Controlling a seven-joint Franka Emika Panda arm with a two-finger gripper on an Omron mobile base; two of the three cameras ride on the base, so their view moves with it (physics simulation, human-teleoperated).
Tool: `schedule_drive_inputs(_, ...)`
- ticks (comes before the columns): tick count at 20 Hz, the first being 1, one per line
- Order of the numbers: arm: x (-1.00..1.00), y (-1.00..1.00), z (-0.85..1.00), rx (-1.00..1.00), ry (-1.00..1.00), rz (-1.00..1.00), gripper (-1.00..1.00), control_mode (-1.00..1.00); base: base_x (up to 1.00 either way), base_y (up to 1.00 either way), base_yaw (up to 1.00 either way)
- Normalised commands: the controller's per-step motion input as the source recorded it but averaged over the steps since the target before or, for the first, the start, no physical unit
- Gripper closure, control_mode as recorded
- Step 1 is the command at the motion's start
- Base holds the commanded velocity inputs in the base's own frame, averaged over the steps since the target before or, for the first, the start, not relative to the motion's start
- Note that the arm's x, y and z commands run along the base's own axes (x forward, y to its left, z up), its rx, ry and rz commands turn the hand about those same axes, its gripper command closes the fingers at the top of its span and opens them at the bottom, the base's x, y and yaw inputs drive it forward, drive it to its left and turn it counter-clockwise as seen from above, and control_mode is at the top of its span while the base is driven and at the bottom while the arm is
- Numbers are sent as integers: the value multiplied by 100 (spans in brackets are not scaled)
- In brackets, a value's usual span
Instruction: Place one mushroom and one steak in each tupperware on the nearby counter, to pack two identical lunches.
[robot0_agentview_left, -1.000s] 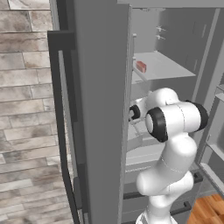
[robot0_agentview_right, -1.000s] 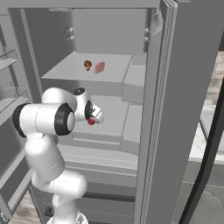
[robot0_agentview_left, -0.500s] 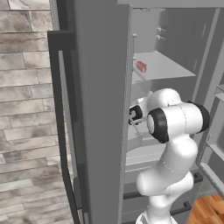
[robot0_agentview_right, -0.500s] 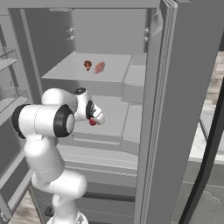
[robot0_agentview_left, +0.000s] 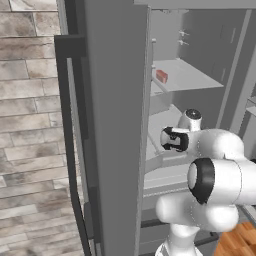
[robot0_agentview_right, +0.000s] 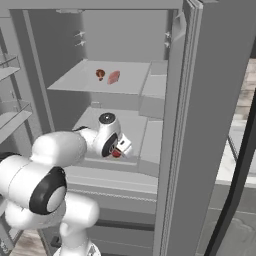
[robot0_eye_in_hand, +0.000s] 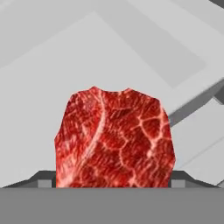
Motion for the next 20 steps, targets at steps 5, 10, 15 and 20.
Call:
schedule_drive_inputs(5, -100, -11, 100, 0, 8, 12, 100, -100, 0, 0, 0)
schedule_drive_inputs(10, -100, 19, 92, -7, 15, 25, 100, -100, 0, 0, 0)
schedule_drive_inputs(15, -100, 41, 70, -12, 9, 30, 100, -100, 0, 0, 0)
schedule_drive_inputs(20, -93, 40, 71, -12, -1, 29, 100, -100, 0, 0, 0)
